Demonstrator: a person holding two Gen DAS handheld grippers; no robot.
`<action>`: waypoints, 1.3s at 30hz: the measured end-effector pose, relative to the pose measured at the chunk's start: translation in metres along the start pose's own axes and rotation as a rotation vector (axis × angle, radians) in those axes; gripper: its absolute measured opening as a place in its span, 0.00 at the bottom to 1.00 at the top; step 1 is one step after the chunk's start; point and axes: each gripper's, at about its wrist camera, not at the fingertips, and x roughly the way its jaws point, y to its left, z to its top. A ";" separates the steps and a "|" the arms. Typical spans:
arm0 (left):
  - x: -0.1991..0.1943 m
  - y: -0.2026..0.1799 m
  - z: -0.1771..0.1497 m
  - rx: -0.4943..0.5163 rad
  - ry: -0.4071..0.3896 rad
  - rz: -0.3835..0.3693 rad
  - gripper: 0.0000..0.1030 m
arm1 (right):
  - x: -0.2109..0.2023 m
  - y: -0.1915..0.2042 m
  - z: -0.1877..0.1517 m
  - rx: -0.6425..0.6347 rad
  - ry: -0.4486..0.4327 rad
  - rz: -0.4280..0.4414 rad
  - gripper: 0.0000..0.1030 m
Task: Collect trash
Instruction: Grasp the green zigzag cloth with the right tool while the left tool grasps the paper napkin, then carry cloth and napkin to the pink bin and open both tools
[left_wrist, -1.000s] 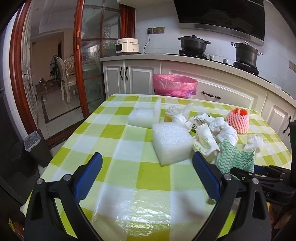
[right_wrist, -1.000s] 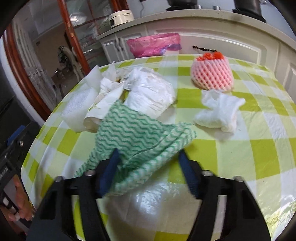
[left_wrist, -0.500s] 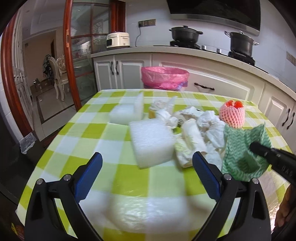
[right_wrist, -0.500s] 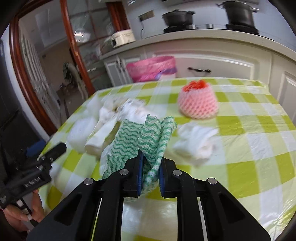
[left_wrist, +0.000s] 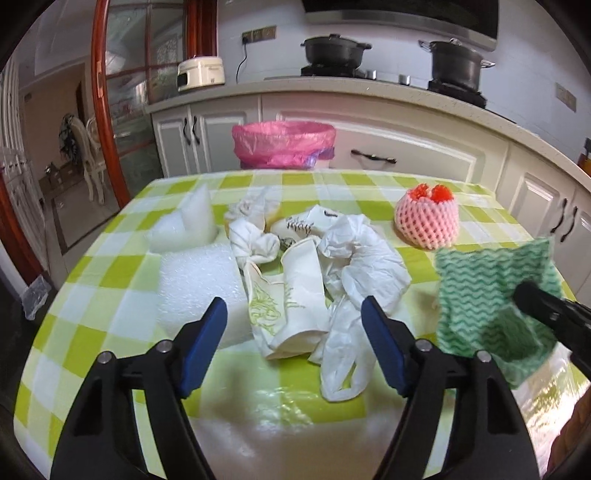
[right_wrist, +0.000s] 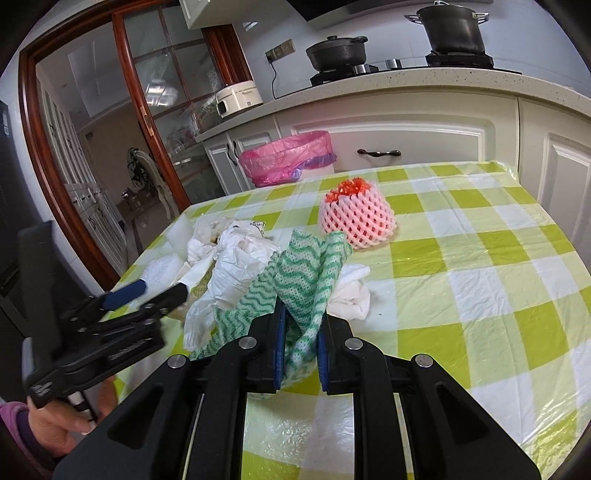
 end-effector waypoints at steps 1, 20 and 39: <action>0.002 0.000 0.000 -0.007 0.007 0.000 0.66 | -0.001 0.000 0.000 0.001 -0.004 -0.001 0.16; 0.012 0.012 0.004 -0.024 0.000 -0.002 0.44 | 0.000 -0.001 -0.002 0.014 0.002 0.018 0.16; -0.058 0.016 0.004 0.026 -0.172 -0.011 0.45 | 0.007 0.030 0.022 -0.053 -0.027 0.054 0.16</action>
